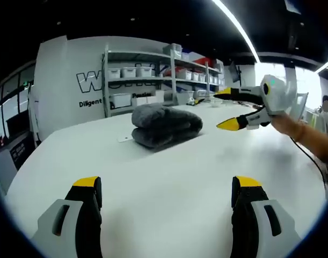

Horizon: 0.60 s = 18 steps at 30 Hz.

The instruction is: Open the folded towel by lifting each exposed corner and separating the folded layers until the towel lies flat within the target outline without major curled edges

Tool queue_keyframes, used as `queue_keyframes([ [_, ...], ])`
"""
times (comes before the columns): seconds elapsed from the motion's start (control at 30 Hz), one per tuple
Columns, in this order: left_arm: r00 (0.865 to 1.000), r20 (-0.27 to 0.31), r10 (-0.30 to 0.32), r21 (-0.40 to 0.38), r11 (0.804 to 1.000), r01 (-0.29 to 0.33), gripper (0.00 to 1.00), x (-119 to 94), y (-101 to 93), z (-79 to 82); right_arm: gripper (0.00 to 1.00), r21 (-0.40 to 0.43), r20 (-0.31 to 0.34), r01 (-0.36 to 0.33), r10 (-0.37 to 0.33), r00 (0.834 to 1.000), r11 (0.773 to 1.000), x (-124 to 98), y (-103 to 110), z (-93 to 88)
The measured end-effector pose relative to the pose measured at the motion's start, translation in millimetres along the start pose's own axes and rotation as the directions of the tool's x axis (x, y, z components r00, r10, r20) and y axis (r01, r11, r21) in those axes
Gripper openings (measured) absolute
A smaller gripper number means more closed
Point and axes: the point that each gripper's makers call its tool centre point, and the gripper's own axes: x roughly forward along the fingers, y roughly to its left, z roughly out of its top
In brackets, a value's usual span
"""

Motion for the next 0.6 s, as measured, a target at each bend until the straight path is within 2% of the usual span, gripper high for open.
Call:
queue_keyframes([
  [0.07, 1.000, -0.002, -0.003, 0.001, 1.000, 0.003, 0.99, 0.0, -0.2, -0.7, 0.50, 0.004, -0.003, -0.018, 0.018, 1.000, 1.000, 13.7, 4.0, 5.9],
  [0.17, 1.000, 0.007, -0.009, -0.019, 1.000, 0.009, 0.99, 0.1, 0.0, 0.2, 0.52, -0.066, -0.058, -0.027, 0.023, 0.998, 0.997, 41.0, 1.6, 0.4],
  [0.3, 1.000, 0.005, -0.011, -0.007, 1.000, 0.011, 0.99, 2.3, -1.3, 1.4, 0.66, -0.140, -0.135, -0.045, 0.026, 0.991, 0.989, 63.5, 7.2, -11.6],
  [0.33, 1.000, 0.005, -0.013, -0.004, 1.000, 0.013, 0.99, 2.6, -1.6, 1.9, 0.68, -0.159, -0.142, -0.029, 0.006, 0.990, 0.987, 78.2, 1.1, -17.5],
  [0.5, 0.999, 0.049, -0.020, -0.016, 1.000, 0.021, 0.99, 2.7, 1.2, 12.5, 0.67, -0.174, -0.195, -0.014, -0.020, 0.981, 0.985, 94.9, -9.0, -36.4],
  [0.6, 0.999, 0.046, -0.007, -0.016, 1.000, 0.008, 0.99, 1.5, 4.2, 11.8, 0.68, -0.182, -0.225, -0.011, -0.030, 0.974, 0.983, 102.7, -8.2, -47.4],
])
